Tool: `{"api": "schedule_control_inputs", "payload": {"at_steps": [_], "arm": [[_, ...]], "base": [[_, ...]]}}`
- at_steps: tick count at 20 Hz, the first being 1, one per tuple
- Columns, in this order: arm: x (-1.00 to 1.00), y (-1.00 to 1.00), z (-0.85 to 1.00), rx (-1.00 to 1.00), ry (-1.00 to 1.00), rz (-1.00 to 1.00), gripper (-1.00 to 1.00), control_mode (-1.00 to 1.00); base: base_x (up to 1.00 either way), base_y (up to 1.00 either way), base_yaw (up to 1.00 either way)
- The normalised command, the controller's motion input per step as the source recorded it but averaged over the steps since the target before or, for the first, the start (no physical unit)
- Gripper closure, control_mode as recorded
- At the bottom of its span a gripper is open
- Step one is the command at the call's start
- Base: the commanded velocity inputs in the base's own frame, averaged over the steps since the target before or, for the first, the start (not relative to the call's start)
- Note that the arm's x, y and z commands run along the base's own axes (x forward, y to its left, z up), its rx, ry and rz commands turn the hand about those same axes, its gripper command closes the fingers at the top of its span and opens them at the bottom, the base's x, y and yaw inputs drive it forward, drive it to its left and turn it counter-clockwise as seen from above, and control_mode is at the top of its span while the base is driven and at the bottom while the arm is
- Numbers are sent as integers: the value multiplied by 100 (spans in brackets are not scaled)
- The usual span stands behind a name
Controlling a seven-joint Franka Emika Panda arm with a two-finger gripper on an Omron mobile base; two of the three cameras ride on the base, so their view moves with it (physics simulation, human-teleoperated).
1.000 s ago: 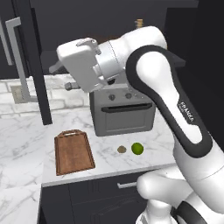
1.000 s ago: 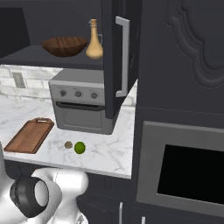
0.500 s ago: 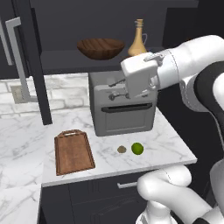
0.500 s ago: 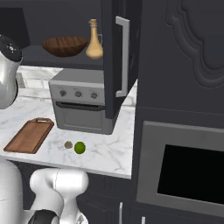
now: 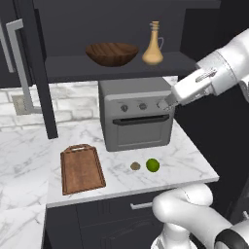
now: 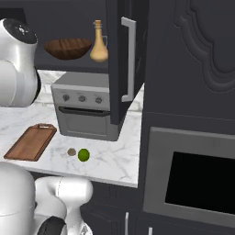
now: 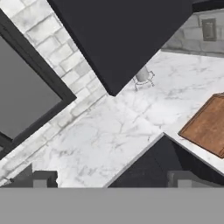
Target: Open the cabinet. Place the bowl and condiment on the counter. Then place the lime and garlic on the cutting board.
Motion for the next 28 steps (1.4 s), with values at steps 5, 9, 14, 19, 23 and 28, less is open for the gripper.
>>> {"api": "schedule_control_inputs", "payload": {"at_steps": [5,9,14,19,23,28], "arm": [[4,-55,-3,-36,-3,-2,-100,-100],[1,-14,-38,-25,0,-18,-100,-100],[9,-5,-37,-25,-7,-21,-100,-100],[8,-18,-51,-20,-8,-21,-100,-100],[0,-33,-35,-7,-7,-19,-100,-100],[9,-30,-83,0,-9,-13,-100,-100]], "base": [[0,0,0],[0,0,0],[0,0,0],[0,0,0],[0,0,0],[0,0,0]]}}
